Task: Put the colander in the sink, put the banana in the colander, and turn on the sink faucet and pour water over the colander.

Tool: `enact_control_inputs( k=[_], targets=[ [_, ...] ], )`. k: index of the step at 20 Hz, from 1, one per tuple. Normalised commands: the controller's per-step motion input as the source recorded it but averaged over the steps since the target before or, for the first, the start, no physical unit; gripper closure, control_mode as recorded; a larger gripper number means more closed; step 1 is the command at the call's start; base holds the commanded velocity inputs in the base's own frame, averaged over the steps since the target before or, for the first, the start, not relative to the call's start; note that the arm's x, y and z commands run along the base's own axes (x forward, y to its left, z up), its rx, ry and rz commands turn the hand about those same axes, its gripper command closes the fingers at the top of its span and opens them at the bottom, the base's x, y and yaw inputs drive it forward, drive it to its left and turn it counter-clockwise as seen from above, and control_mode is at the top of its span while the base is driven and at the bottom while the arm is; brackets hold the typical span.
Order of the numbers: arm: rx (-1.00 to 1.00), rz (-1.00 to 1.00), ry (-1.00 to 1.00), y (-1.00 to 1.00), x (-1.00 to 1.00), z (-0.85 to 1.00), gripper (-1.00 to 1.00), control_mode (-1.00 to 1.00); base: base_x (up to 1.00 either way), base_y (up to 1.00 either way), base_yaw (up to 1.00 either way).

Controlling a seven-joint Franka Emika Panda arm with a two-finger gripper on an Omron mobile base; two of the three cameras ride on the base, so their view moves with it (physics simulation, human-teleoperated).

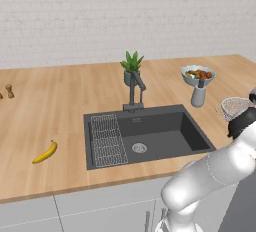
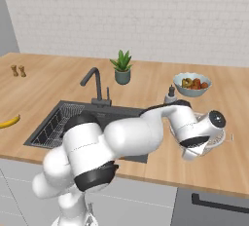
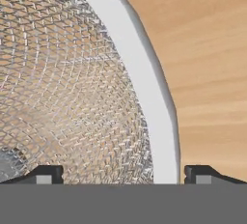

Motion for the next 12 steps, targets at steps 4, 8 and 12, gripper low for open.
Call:
enact_control_inputs(
  k=[4,8,12],
  targets=[
    [0.01,0.0,0.01,-0.02,0.19,-0.47,1.0,-1.0,0.0,0.0,0.0],
    [0.0,-0.05,0.05,0.0,0.11,-0.57,1.0,-1.0,0.0,0.0,0.0],
    [0.0,-0.06,0.05,0.05,0.09,-0.61,1.0,-1.0,0.0,0.0,0.0]
  ],
)
